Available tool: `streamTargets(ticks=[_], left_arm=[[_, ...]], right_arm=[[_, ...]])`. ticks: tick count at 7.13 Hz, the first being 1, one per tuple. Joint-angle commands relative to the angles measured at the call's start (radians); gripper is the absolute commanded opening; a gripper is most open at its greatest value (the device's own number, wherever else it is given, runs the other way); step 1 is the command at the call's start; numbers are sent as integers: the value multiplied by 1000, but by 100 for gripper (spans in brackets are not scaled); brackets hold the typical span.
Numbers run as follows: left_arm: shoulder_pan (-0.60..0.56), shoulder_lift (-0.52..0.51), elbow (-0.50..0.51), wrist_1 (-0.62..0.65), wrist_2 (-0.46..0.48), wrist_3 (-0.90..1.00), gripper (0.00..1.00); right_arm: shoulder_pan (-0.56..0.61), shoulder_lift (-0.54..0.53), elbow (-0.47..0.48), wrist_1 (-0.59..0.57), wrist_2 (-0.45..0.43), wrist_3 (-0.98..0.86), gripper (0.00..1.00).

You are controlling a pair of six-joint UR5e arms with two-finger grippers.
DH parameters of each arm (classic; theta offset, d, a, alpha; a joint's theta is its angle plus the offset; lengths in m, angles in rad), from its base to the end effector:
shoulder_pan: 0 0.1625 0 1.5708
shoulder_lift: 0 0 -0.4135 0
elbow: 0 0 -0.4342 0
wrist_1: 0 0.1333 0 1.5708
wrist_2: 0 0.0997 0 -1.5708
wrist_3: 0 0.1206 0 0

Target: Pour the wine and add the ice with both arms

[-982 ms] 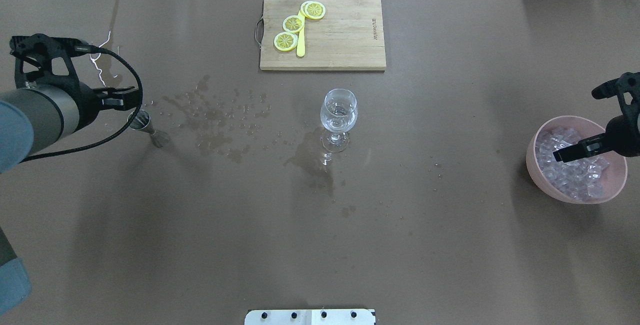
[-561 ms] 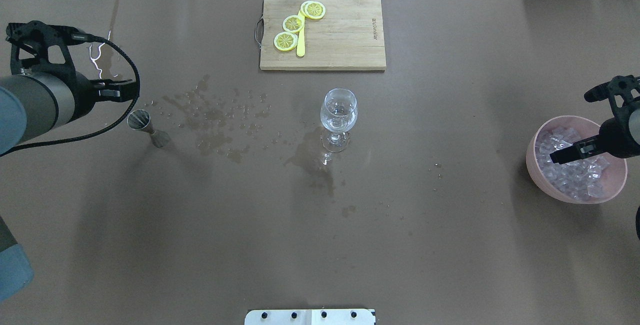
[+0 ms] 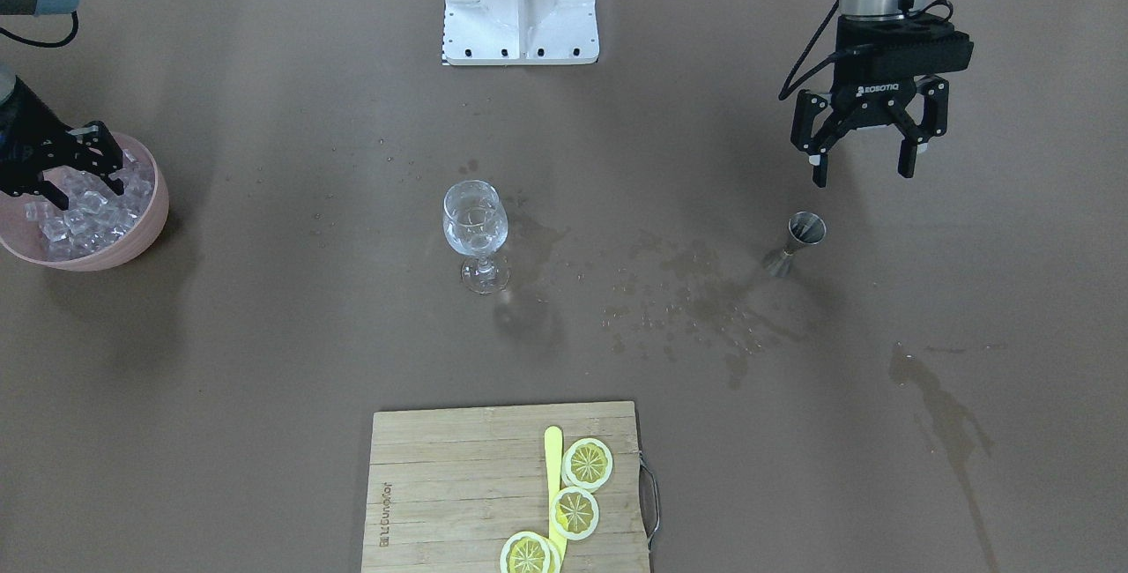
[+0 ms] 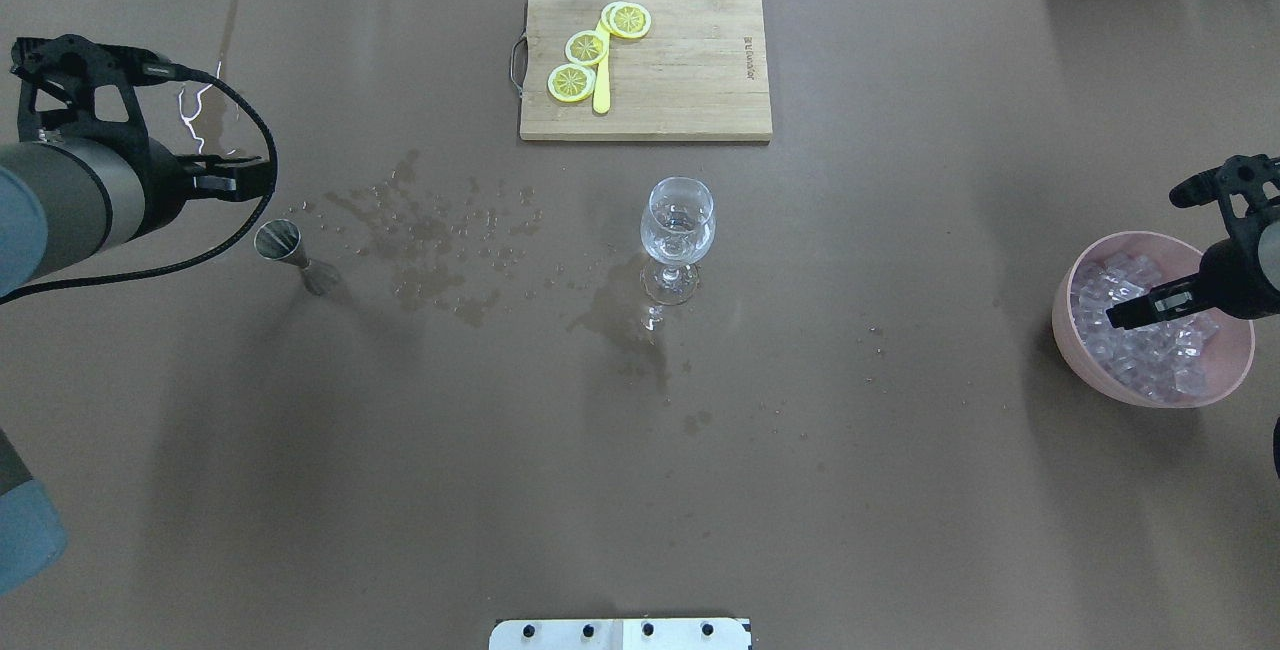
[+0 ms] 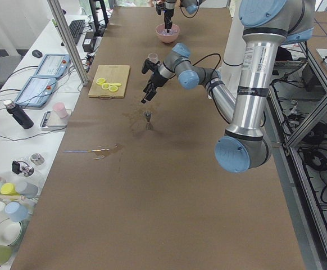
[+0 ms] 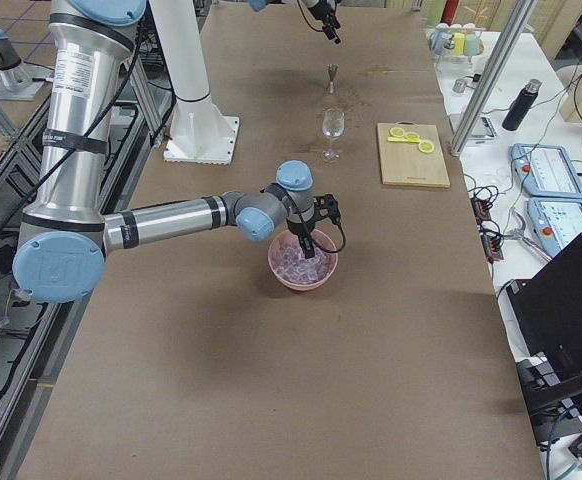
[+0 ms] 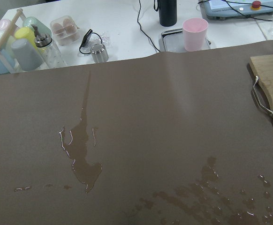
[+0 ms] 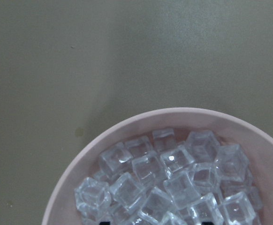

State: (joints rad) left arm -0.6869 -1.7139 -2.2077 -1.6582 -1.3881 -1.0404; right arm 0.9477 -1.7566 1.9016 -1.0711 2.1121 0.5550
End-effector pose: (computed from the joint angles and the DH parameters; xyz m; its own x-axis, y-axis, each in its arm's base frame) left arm 0.3056 -0.4514 0.2671 0.8011 -0.0136 -0.5984 0.3773 0.7876 0.4872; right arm -0.2311 -0.4435 0.5288 0.6837 -0.2967 0.6667 0.1249 0.9477 0.2937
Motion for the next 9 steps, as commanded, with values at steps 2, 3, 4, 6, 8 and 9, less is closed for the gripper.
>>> streamTargets(ticks=[2,3,4,6,8,9], left_arm=[[0,-1,-1,0,0,0,98],[0,-1,-1,0,0,0,98],[0,-1,0,0,0,0,98],[-9,0,0,0,0,0,98],[-10,-1,0,0,0,0,98],[-10,-1,0,0,0,0,98]], right_arm=[[0,-3,-16,-3,-4,-1,66],[0,-1,-16,-3,-4,-1,64],[0,2,-16,-4,-6,-1,56],[0,3,-25,-3,-7,-1,47],[0,3,-32,0,-3,-1,31],[0,5,-32,0,0,-1,12]])
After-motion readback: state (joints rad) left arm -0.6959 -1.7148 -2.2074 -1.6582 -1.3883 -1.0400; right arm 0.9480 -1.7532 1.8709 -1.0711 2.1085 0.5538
